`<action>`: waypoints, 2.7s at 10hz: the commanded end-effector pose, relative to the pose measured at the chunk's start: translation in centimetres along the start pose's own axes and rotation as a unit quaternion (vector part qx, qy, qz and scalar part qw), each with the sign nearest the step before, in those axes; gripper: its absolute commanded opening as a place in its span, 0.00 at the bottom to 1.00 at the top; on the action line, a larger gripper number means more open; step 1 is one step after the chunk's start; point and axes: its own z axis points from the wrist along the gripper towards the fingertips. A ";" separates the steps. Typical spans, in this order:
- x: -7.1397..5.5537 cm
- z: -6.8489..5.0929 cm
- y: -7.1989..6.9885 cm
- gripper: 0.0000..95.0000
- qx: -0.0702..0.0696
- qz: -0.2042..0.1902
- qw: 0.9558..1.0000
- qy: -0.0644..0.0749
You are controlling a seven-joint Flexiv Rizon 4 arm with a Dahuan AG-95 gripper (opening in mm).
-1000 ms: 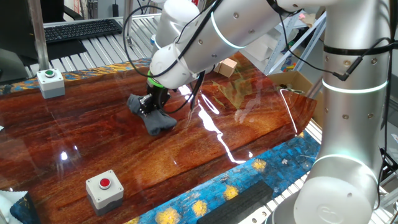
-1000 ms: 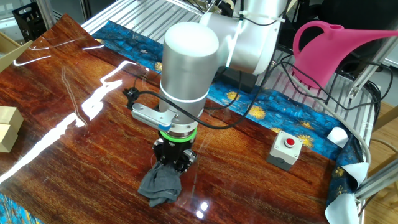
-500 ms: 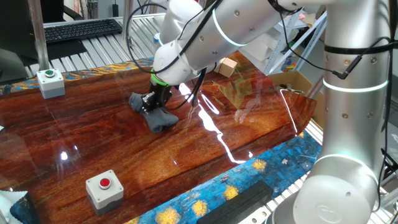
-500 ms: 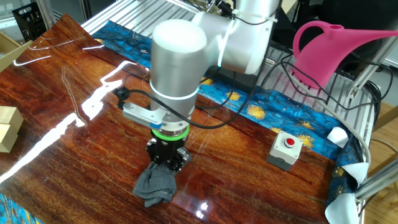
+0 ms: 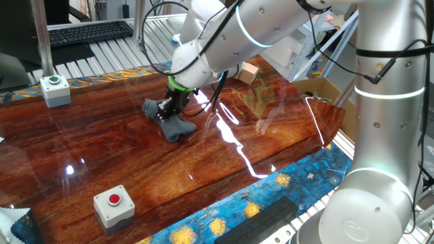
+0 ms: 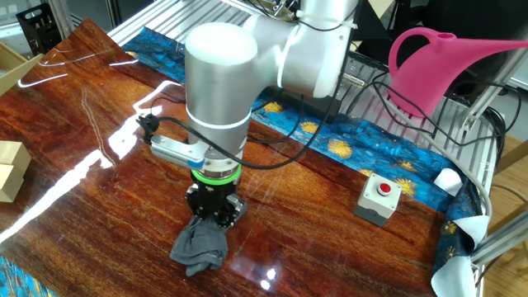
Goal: Clean the table with a cloth
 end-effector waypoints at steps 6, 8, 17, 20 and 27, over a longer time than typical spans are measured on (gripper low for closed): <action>-0.4 0.5 -0.4 0.00 0.008 0.003 1.000 0.001; -0.6 -0.4 -0.3 0.00 -0.016 0.017 0.999 0.035; -2.1 -3.6 -2.0 0.00 -0.001 -0.033 0.997 0.063; -2.5 -4.4 -2.7 0.00 0.012 -0.034 0.998 0.054; -2.6 -4.6 -2.9 0.00 -0.001 -0.012 0.998 0.054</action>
